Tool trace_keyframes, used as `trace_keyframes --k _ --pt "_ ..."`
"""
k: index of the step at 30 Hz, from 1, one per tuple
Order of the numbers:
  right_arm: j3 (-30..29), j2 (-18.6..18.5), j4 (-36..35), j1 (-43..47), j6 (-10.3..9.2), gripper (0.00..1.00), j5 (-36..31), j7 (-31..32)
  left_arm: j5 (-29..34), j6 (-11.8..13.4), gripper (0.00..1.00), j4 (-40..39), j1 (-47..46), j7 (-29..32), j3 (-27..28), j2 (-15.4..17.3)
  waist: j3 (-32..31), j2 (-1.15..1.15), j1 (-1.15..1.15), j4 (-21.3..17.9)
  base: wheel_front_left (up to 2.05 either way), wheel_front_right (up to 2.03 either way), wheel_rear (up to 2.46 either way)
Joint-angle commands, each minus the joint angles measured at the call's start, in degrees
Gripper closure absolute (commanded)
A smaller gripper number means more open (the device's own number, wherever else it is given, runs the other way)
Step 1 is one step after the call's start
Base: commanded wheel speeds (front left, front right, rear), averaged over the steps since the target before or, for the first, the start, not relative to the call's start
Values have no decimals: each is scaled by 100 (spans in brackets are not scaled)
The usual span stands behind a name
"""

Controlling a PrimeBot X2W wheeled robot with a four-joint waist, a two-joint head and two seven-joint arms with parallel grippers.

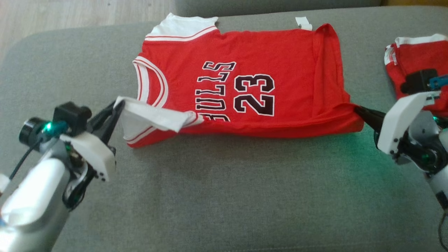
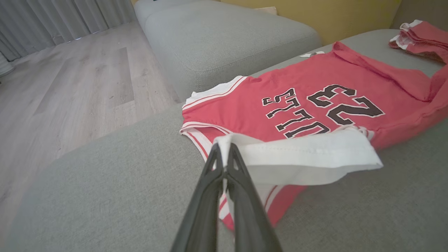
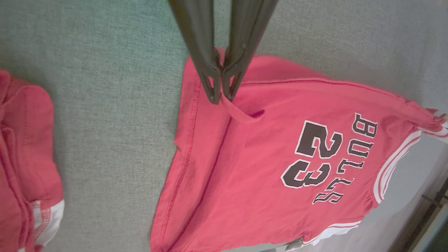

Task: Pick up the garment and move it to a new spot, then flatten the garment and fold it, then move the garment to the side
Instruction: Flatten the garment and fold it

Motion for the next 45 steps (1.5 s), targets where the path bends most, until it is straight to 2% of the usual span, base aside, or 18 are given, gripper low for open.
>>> trace_keyframes --k 1,11,28,29,30,32,35,41,42,45 --pt "-55 -42 -118 -214 39 100 -58 25 56 -9 100 -46 -405 -59 235 168 53 0 0 -16 0 0 0" --pt "-211 225 141 -550 39 100 -381 19 110 -107 100 903 -1327 -262 -18 0 342 0 0 -77 0 0 0" --pt "-189 552 561 -1211 39 100 -768 -238 70 -140 100 2227 -2731 -489 -968 -289 781 0 0 -203 0 0 0" --pt "-195 577 590 -1266 39 84 -839 -347 81 -138 87 2340 -2827 -544 -953 -313 799 0 0 -204 0 0 0" --pt "-201 608 619 -1304 39 0 -879 -436 73 -121 0 2444 -2907 -608 -918 -352 811 0 0 -204 0 0 0" --pt "-432 729 770 -1417 39 0 -964 -904 -15 99 0 2646 -3071 -796 -683 -496 797 0 0 -195 0 0 0" --pt "-643 881 808 -1442 39 0 -1101 -1549 -146 367 0 2533 -3055 -873 -294 -613 713 0 0 -155 0 0 0" --pt "-1158 1292 543 -1174 39 0 -1509 -3098 -106 931 0 806 -2069 -881 1171 -814 408 0 0 -74 0 0 0" --pt "-1158 1292 543 -1174 39 0 -1509 -3098 -106 931 0 806 -2069 -881 1171 -814 408 0 0 -74 0 0 0" --pt "-1552 1657 376 -840 39 0 -1806 -3764 109 1095 0 -17 -1289 -881 1818 -1081 220 0 0 -30 0 0 0"
